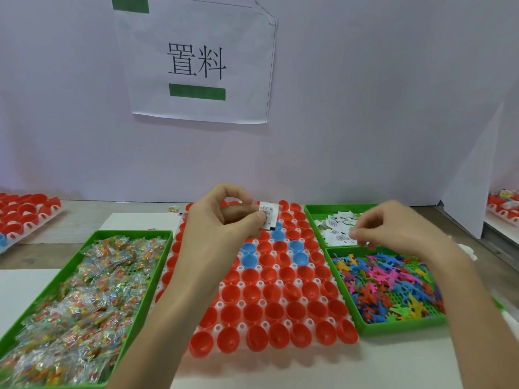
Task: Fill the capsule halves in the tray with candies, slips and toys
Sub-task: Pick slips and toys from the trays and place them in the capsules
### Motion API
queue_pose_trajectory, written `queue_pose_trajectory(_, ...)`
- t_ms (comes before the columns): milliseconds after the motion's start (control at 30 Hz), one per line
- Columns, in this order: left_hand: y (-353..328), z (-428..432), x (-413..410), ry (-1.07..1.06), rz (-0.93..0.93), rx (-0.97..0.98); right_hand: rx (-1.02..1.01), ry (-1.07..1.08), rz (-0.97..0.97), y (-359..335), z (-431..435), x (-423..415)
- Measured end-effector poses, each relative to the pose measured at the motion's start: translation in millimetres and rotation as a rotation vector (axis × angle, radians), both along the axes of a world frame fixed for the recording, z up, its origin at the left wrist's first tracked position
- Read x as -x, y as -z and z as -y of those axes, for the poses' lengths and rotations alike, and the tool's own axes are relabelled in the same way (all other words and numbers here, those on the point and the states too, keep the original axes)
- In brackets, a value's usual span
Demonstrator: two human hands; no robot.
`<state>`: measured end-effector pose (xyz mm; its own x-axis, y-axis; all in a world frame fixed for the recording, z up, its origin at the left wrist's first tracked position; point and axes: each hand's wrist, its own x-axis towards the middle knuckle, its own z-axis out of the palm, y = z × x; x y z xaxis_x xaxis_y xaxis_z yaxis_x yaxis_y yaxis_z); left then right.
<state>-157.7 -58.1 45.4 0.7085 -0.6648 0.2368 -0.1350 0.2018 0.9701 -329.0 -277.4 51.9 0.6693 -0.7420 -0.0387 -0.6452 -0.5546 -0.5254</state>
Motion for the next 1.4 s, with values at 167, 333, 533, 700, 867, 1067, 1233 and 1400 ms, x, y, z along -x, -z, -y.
queue_pose_trajectory(167,1,1,1,-0.001,0.097,-0.013,-0.138,-0.018,-0.272,34,12,-11)
queue_pose_trajectory(333,1,1,1,-0.009,0.112,-0.006,-0.137,0.023,-0.224,47,18,-17)
queue_pose_trajectory(533,1,0,1,-0.026,0.113,-0.023,-0.111,0.031,-0.149,40,29,-6)
queue_pose_trajectory(700,0,1,2,-0.019,0.108,-0.027,-0.143,-0.004,-0.261,43,31,0)
queue_pose_trajectory(867,0,1,1,-0.018,0.104,-0.034,-0.109,0.011,-0.221,47,31,-3)
queue_pose_trajectory(1067,1,0,0,-0.025,0.103,-0.037,-0.056,0.036,-0.056,39,39,4)
queue_pose_trajectory(1233,1,1,1,-0.004,0.118,-0.031,-0.132,0.001,0.096,33,37,7)
queue_pose_trajectory(1400,2,1,2,0.015,0.126,-0.042,-0.320,-0.240,0.419,7,9,2)
